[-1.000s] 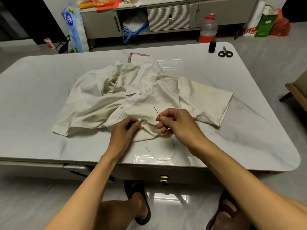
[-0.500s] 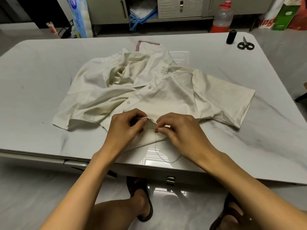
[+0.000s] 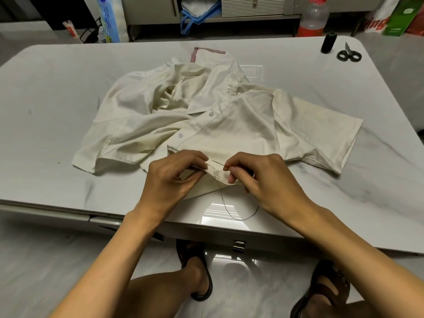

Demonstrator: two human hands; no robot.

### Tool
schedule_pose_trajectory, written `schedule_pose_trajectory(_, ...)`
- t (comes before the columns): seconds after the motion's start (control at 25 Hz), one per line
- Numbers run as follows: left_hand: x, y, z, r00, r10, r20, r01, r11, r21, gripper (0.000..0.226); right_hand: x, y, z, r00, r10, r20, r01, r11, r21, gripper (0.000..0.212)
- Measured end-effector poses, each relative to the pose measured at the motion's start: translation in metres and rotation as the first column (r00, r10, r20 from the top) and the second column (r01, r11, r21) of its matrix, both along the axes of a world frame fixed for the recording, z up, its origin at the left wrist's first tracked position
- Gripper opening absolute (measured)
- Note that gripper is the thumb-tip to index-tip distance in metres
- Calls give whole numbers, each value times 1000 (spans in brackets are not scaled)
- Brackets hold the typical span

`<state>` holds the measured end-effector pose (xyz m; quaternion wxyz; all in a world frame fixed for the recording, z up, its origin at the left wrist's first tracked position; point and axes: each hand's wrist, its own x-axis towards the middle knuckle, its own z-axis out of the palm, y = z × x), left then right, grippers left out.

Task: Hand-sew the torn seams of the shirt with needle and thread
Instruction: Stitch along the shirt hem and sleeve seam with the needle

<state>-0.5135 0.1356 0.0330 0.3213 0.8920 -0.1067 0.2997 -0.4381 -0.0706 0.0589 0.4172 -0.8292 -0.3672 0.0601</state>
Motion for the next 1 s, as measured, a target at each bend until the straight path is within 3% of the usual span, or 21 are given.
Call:
schedule_pose_trajectory(0.52, -6, 7, 2, 1000, -23, -7, 23, 998, 62, 7, 5, 1, -7, 979, 137, 150, -119, 985, -122, 24)
schedule_pose_trajectory(1.0, -6, 6, 3, 999, -29, -26, 30, 999, 45, 4, 6, 1, -8, 978, 165, 130, -147, 980, -136, 24)
